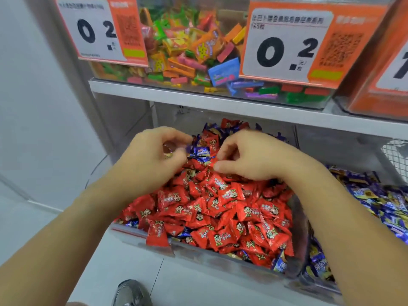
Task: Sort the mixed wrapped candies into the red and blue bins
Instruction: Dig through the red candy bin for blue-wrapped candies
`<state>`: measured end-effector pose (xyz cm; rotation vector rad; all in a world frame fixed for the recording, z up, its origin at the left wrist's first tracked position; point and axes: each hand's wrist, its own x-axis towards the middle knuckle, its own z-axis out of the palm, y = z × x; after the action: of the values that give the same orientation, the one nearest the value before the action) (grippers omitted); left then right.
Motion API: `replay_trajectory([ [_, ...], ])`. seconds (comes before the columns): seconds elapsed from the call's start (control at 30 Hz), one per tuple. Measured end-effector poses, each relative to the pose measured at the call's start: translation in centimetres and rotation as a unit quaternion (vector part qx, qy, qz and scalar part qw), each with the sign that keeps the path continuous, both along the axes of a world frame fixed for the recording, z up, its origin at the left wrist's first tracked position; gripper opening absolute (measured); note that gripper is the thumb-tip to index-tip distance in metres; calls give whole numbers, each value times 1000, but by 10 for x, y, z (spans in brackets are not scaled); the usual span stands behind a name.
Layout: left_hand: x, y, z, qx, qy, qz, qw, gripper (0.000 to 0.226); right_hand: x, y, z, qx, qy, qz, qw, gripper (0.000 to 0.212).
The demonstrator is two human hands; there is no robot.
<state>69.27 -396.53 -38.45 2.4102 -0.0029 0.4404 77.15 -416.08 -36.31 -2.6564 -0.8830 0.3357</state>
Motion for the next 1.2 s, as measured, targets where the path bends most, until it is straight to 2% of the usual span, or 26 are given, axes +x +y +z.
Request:
replay_trajectory([
  [0.07,2,5,3,-69,-1,47,996,31,4,8,-1,38,-41,-10,998,14],
  [0.13,6,15,2,-97,-16,93,991,36,10,24,-7,48,-47,0,998,23],
  [0.23,13,28,-6,-105,-15,132,986,36,24,47,-23,13,-52,32,998,31],
  [0.37,22,38,-15,17,14,136,990,27,35,62,-31,-42,-84,69,993,35],
  [0.5,29,38,-9,40,4,113,993,29,39,67,-31,-106,-101,79,986,42],
  [0.6,33,37,-10,44,21,81,996,26,41,67,-27,-38,-113,50,992,31],
  [0.7,36,38,-10,47,63,60,995,37,46,73,-21,75,-99,5,992,24],
  [0.77,41,39,-12,55,83,45,994,30,49,82,-22,96,-79,11,992,26],
  [0.83,46,39,-16,64,113,33,991,14,52,91,-26,70,-64,34,995,29],
  [0.87,46,39,-17,79,144,29,986,17,53,94,-28,47,-56,49,996,31],
  [0.93,47,42,-21,126,223,20,966,35,57,98,-28,-4,-31,79,996,37],
  [1.0,45,46,-23,150,268,0,952,56,59,99,-27,-59,-23,106,992,47],
  [1.1,44,54,-25,137,269,-16,953,72,61,98,-25,-92,-18,136,986,63],
  [1.2,44,55,-27,128,243,-16,961,69,56,94,-26,-59,-6,170,984,63],
])
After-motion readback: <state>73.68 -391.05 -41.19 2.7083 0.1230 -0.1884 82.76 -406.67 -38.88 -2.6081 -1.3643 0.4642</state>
